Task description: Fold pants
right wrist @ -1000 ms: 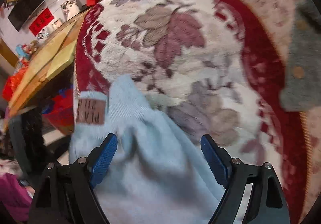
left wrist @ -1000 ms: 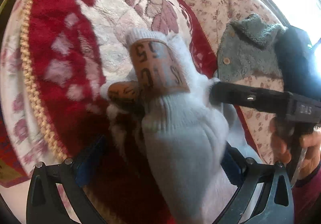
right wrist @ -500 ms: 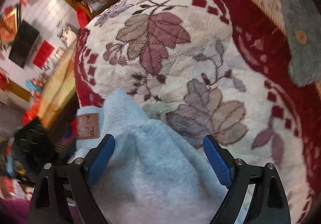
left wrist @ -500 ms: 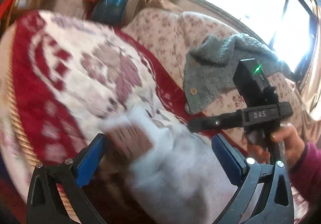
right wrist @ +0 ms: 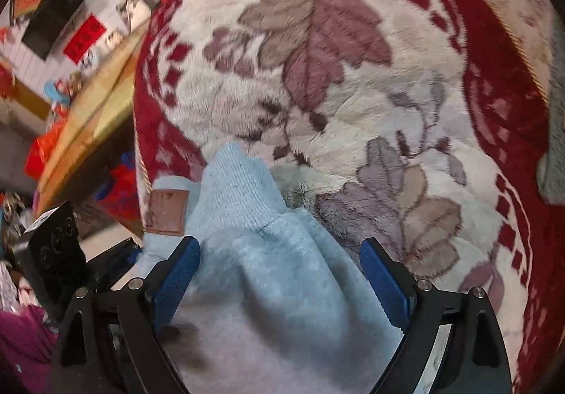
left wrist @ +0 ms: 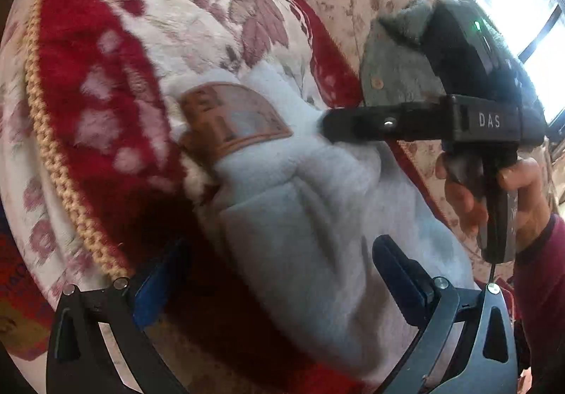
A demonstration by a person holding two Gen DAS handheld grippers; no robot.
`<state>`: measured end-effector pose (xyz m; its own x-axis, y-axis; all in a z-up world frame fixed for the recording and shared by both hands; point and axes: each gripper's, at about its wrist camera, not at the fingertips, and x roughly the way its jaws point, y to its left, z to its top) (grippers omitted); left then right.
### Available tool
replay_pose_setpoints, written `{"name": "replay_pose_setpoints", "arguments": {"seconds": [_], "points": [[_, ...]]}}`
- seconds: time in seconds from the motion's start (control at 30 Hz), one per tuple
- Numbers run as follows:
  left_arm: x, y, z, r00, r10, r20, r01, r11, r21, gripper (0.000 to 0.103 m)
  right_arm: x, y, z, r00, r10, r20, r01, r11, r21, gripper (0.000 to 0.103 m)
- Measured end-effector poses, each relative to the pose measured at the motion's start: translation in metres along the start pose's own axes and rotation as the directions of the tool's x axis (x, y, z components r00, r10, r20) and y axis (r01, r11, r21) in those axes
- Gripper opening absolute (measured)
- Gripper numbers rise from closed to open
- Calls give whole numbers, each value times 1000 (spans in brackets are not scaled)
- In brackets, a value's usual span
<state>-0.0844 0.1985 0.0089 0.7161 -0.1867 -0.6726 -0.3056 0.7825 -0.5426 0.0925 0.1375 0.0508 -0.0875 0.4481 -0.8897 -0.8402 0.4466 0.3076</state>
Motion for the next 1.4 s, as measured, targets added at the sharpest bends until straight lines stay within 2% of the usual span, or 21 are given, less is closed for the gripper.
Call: {"name": "replay_pose_setpoints", "arguments": {"seconds": [0.1, 0.23, 0.27, 0.3, 0.37, 0.4, 0.47, 0.5, 0.53, 0.67, 0.77, 1.0, 1.1, 1.2, 1.3, 1.4], "points": [[6, 5, 5, 1000, -13, 25, 14, 998, -58, 103, 15, -2, 8, 999, 36, -36, -36, 999, -1, 96], [9, 6, 6, 999, -13, 44, 16, 997, -71, 103, 37, -9, 19, 996, 61, -70, -59, 998, 24, 94], [11, 5, 7, 999, -15, 48, 18, 997, -72, 103, 42, -9, 20, 994, 73, -83, -72, 997, 15, 81], [12, 5, 8, 998, -22, 58, 26, 997, -74, 103, 47, -3, 21, 993, 83, -87, -84, 996, -16, 72], [16, 5, 11, 997, -8, 72, 14, 997, -77, 82, 49, 7, 21, 996, 43, -83, -49, 996, -71, 66], [20, 4, 13, 997, 0, 71, 6, 997, -83, 61, 48, 11, 21, 996, 33, -82, -40, 995, -92, 64], [19, 5, 14, 996, -46, 77, 52, 995, -88, 53, 40, 15, 21, 997, 8, -74, -17, 993, -117, 54], [17, 4, 14, 995, -61, 78, 68, 994, -87, 45, 34, 17, 20, 998, 2, -66, -11, 991, -130, 52], [14, 2, 13, 994, -71, 84, 78, 993, -83, 42, 26, 20, 19, 999, -7, -54, -1, 990, -143, 49], [-9, -17, 13, 988, -65, 143, 70, 997, -30, 36, -6, 37, 12, 999, -33, 18, 36, 982, -186, 44], [-30, -47, 14, 979, -31, 199, 18, 998, 66, 34, -38, 45, 7, 996, -38, 74, 52, 980, -191, 44], [-66, -108, 8, 961, -52, 271, -1, 982, 191, 32, -117, 60, -20, 976, -55, 212, 94, 979, -182, 43], [-77, -137, -3, 959, -66, 276, -2, 971, 240, 26, -148, 62, -42, 961, -74, 267, 119, 980, -157, 42], [-79, -170, -17, 958, -78, 277, -7, 956, 294, 25, -180, 53, -73, 946, -87, 311, 128, 985, -115, 42], [-80, -209, -39, 958, -90, 274, -22, 925, 380, 24, -206, 44, -110, 933, -100, 345, 132, 989, -70, 42], [-75, -230, -59, 962, -112, 250, -3, 908, 419, 23, -226, 31, -154, 920, -117, 375, 129, 992, -6, 42]]}}
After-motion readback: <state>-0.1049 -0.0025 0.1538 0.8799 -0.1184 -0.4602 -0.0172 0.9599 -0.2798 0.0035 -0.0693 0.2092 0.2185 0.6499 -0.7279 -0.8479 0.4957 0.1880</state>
